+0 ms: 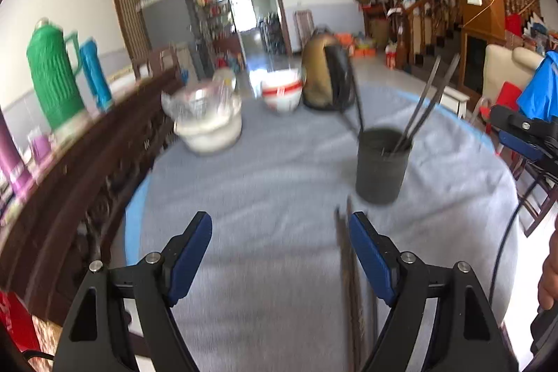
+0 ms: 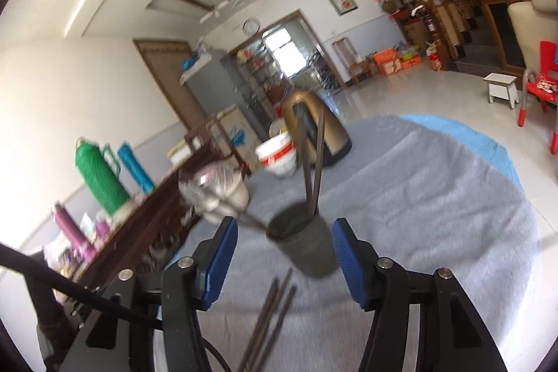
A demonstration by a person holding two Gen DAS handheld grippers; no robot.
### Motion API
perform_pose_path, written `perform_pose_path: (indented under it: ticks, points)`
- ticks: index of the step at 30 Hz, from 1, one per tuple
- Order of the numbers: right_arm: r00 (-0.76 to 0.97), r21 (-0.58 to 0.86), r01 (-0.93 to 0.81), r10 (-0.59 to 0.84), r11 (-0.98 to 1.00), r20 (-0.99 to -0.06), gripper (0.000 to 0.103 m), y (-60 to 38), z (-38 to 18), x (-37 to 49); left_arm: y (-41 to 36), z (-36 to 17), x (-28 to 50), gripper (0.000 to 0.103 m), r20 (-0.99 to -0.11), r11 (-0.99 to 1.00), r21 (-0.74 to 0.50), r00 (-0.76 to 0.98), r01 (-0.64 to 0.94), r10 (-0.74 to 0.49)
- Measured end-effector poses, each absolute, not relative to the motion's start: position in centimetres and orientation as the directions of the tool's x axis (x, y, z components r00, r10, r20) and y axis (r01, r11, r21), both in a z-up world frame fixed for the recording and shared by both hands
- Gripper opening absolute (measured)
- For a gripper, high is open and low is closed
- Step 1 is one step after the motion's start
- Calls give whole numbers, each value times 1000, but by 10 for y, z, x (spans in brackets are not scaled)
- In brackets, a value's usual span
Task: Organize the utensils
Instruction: 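Open the right gripper to drop its chopstick into the cup while the left gripper releases its own, then move both open grippers down over the remaining chopsticks on the cloth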
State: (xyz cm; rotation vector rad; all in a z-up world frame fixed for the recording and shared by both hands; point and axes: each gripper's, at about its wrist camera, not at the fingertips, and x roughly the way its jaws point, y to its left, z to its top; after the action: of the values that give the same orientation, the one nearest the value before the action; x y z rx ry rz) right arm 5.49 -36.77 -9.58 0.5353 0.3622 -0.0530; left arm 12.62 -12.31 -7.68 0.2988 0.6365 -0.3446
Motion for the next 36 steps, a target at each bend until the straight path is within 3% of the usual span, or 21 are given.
perform_pose_path:
  ticks: [2,4,10,19,33,36]
  points:
    - [922,476,136,64,869,-381,53,-360,-109,55,-116,-89,128,81,-661,908,147,722,393,-206]
    - [901,476,135,93,869,-424,40,-352,-126,57,-108,-103,131,81,-702,918,120,687,378,-191]
    - [851,492,167,127,854,-509,39,-338,-159,67,-93,-125,132,81,-757,938,85,634,337,-159]
    - [830,484,181,131,856,-542,39,-339,-174,73,-93,-156,135,81,-826,932,-3,524,363,-207]
    - [888,497,123,129,859,-442,39,-350,-203,100,-122,-175,147,81,-842,903,-43,470,427,-263]
    - [886,561,115,170,820,-431,39,-361,-212,105,-129,-179,154,81,-841,903,-35,476,427,-258]
